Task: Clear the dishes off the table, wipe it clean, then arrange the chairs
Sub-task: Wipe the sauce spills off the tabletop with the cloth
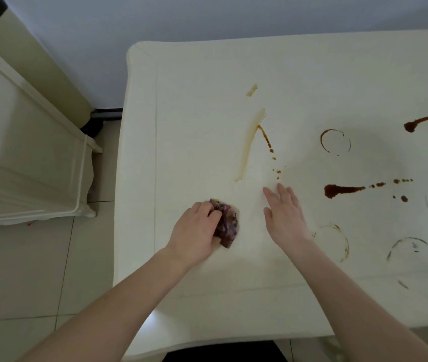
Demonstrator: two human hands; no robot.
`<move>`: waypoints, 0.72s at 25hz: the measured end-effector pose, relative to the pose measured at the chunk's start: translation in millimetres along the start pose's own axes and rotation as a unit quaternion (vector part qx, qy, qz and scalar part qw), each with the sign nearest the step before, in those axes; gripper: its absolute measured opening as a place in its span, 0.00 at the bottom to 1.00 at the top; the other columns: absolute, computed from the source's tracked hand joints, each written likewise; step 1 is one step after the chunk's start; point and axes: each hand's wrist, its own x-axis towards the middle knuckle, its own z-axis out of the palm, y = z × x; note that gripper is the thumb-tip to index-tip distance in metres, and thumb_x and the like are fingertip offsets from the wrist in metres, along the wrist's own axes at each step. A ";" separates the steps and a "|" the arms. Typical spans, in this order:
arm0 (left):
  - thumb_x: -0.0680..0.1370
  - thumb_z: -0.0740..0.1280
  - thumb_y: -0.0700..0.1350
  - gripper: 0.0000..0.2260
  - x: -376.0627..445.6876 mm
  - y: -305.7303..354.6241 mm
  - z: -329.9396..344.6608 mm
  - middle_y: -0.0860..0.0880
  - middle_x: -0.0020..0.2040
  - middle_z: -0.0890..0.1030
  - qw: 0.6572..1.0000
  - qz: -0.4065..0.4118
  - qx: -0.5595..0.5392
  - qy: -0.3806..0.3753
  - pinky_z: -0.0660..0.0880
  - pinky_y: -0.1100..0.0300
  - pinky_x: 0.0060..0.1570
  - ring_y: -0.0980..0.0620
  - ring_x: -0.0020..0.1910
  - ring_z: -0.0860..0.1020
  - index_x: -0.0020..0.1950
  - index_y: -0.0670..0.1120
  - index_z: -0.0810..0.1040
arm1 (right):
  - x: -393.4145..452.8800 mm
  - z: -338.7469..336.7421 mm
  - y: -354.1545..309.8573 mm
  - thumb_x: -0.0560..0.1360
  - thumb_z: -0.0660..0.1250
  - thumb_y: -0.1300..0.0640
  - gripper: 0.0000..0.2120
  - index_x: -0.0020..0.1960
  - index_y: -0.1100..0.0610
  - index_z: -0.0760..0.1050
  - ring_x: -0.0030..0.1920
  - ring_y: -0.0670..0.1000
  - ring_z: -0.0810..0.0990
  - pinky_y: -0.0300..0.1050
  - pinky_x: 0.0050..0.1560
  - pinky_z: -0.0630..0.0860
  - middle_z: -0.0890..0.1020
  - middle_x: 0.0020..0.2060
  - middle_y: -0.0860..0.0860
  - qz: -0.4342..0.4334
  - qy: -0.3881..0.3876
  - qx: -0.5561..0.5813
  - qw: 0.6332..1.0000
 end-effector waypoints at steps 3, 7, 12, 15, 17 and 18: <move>0.76 0.62 0.57 0.25 4.9 13.2 0.3 0.44 0.65 0.69 1.000 -0.010 0.006 0.021 0.65 0.55 0.68 0.45 0.66 0.67 0.64 0.40 0.71 | 4.5 -2.4 1.4 0.80 0.56 0.54 0.24 0.75 0.47 0.56 0.77 0.54 0.46 0.51 0.74 0.55 0.52 0.77 0.51 0.011 0.000 0.029 1.000; 0.76 0.54 0.49 0.21 42.0 9.0 -1.4 0.42 0.64 0.72 0.998 0.022 -0.042 0.032 0.72 0.52 0.62 0.44 0.65 0.70 0.66 0.43 0.70 | 4.6 -1.5 1.0 0.80 0.57 0.53 0.25 0.75 0.46 0.56 0.77 0.53 0.46 0.51 0.74 0.55 0.52 0.77 0.49 0.016 -0.002 0.021 1.000; 0.76 0.62 0.44 0.12 118.5 -23.5 -23.6 0.44 0.63 0.71 0.990 -0.100 0.055 0.081 0.70 0.50 0.58 0.42 0.62 0.68 0.58 0.47 0.78 | 5.0 -5.5 -0.8 0.80 0.57 0.54 0.25 0.75 0.47 0.56 0.77 0.54 0.46 0.51 0.74 0.55 0.52 0.77 0.51 0.013 -0.003 0.003 1.000; 0.76 0.64 0.44 0.19 98.1 -7.5 -3.6 0.43 0.65 0.71 0.998 -0.023 -0.029 0.048 0.68 0.51 0.63 0.42 0.64 0.68 0.67 0.46 0.73 | 5.4 -4.2 0.2 0.80 0.57 0.53 0.25 0.75 0.48 0.56 0.76 0.55 0.46 0.52 0.74 0.54 0.52 0.77 0.52 0.002 -0.004 -0.002 1.000; 0.74 0.66 0.45 0.24 51.3 6.9 15.7 0.41 0.67 0.72 0.997 0.052 -0.057 0.025 0.65 0.51 0.67 0.40 0.66 0.68 0.70 0.44 0.71 | 5.0 -2.1 1.4 0.80 0.57 0.54 0.25 0.75 0.47 0.56 0.77 0.55 0.45 0.53 0.75 0.53 0.51 0.77 0.52 0.003 -0.008 0.006 1.000; 0.73 0.66 0.44 0.24 28.5 11.7 20.8 0.41 0.67 0.72 0.996 0.067 -0.064 0.017 0.67 0.49 0.67 0.39 0.66 0.69 0.69 0.44 0.71 | 4.5 -1.7 2.5 0.80 0.57 0.54 0.25 0.76 0.47 0.55 0.77 0.55 0.44 0.53 0.75 0.52 0.50 0.77 0.52 0.000 -0.011 0.008 1.000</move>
